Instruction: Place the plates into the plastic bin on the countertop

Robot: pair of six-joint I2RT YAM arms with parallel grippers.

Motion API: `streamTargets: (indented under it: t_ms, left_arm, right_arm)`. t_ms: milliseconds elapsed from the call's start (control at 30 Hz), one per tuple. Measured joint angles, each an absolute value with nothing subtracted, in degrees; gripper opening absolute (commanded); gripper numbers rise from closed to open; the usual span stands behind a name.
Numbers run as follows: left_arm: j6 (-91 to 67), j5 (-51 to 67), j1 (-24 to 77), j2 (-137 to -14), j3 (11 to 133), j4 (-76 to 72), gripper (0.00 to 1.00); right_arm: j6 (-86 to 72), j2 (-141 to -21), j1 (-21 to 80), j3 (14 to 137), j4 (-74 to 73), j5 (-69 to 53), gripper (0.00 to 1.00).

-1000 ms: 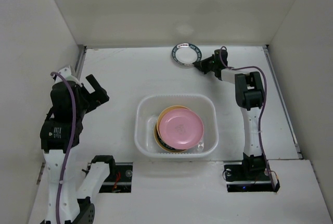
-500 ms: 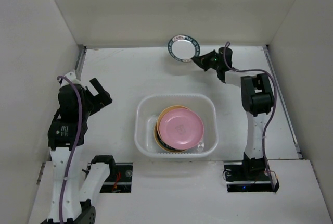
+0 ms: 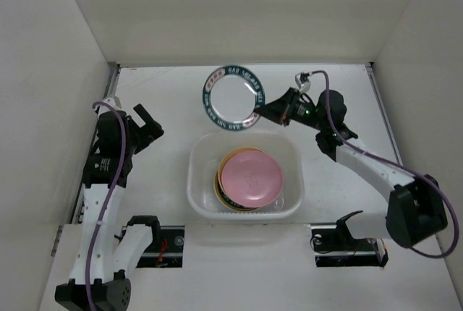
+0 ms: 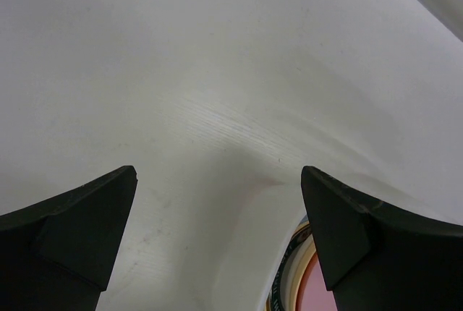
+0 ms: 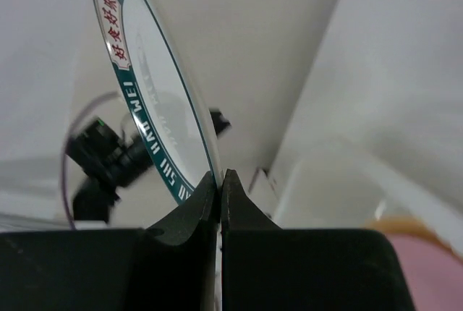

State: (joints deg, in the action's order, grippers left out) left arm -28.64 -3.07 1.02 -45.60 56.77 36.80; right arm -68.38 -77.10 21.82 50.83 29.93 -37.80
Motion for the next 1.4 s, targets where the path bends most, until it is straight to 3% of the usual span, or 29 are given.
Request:
streamTargets:
  t_ms: [267, 433, 700, 767, 1000, 1067, 1200, 1267, 1400]
  left_arm:
    - [-29.6, -3.2, 2.3, -49.8, 56.6, 32.2, 1.0]
    - [-30.3, -3.3, 5.5, -51.5, 56.6, 30.3, 1.0]
    - [-30.7, -5.7, 10.8, -53.6, 56.6, 28.8, 1.0]
    - [-30.7, -6.3, 11.6, -54.2, 56.6, 28.7, 1.0]
    - [-30.7, -7.4, 12.1, -54.8, 56.6, 28.6, 1.0]
    - [-30.7, -7.6, 12.1, -55.1, 56.6, 28.6, 1.0]
    - [-30.7, -7.7, 12.6, -55.9, 56.6, 28.6, 1.0]
    - [-30.7, -7.7, 12.8, -56.4, 56.6, 28.6, 1.0]
    - [-30.6, -7.8, 13.1, -57.6, 56.6, 28.5, 1.0]
  right_arm:
    - [-48.0, -58.2, 32.2, 43.9, -9.7, -24.2, 0.0]
    - [-43.2, -50.7, 33.5, 41.8, -20.1, -17.4, 0.0]
    - [-39.2, -52.2, 37.0, 40.5, -29.8, -7.3, 0.07]
    - [-39.2, -53.2, 37.3, 40.3, -30.5, -6.2, 0.17]
    - [-37.7, -54.4, 40.7, 42.2, -31.1, -3.1, 0.67]
    - [-36.6, -55.2, 41.8, 44.4, -32.6, -1.7, 0.76]
    - [-34.3, -57.1, 44.1, 49.4, -37.8, 2.4, 0.86]
    - [-33.6, -57.4, 45.3, 52.2, -40.2, 4.1, 1.0]
    - [-31.7, -57.2, 46.4, 59.3, -44.2, 7.8, 1.0]
